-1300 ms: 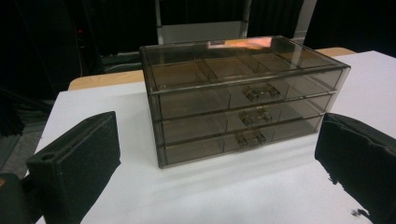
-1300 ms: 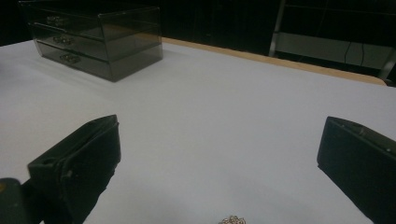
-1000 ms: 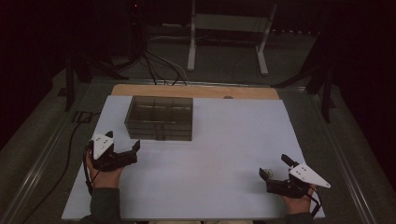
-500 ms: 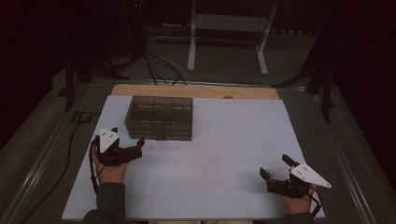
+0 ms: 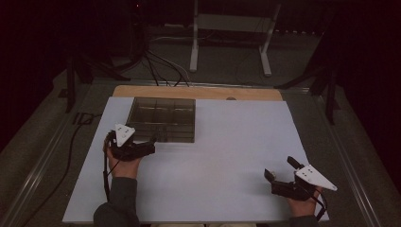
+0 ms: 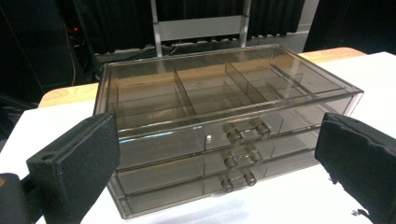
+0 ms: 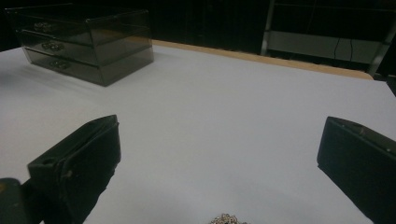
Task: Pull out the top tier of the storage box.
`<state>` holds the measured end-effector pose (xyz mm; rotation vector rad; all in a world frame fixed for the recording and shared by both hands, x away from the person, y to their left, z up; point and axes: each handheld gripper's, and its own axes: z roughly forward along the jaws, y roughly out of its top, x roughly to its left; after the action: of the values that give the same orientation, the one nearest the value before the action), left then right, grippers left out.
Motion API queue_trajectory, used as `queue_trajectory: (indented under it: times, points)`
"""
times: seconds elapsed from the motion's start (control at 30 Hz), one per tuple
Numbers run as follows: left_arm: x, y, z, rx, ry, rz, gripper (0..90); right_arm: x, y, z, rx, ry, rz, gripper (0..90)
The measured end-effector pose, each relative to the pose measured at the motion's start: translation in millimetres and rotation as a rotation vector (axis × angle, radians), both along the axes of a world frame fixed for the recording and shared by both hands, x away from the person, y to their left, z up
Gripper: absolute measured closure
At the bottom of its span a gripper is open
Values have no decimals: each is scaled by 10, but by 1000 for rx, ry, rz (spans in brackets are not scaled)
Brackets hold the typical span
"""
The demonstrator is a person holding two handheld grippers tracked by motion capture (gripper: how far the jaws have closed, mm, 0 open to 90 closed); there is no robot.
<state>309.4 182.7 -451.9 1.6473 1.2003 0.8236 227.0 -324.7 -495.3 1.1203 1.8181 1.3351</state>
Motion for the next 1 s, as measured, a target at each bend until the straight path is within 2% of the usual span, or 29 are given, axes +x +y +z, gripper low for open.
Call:
queue_trajectory:
  times: [0.33, 0.47, 0.6, 0.8, 0.93, 1.0]
  points:
    - [135, -139, -82, 9, 12, 38, 12, 1, -7, 2, 2, 0, -18, 0]
    - [170, -202, -113, 16, -1, 68, 13, 0, -12, 2, 2, -2, -23, 0]
    - [201, -227, -132, 5, -1, 93, 12, 2, -22, 2, 4, -2, -28, 0]
    - [244, -270, -178, 25, 12, 111, 13, 2, -16, 2, 3, -4, -29, 0]
    - [267, -288, -200, 19, 36, 123, 13, 8, -32, -1, 19, 1, -26, 0]
    - [261, -310, -211, 35, 29, 143, 77, 5, -36, 1, 21, 2, -30, 0]
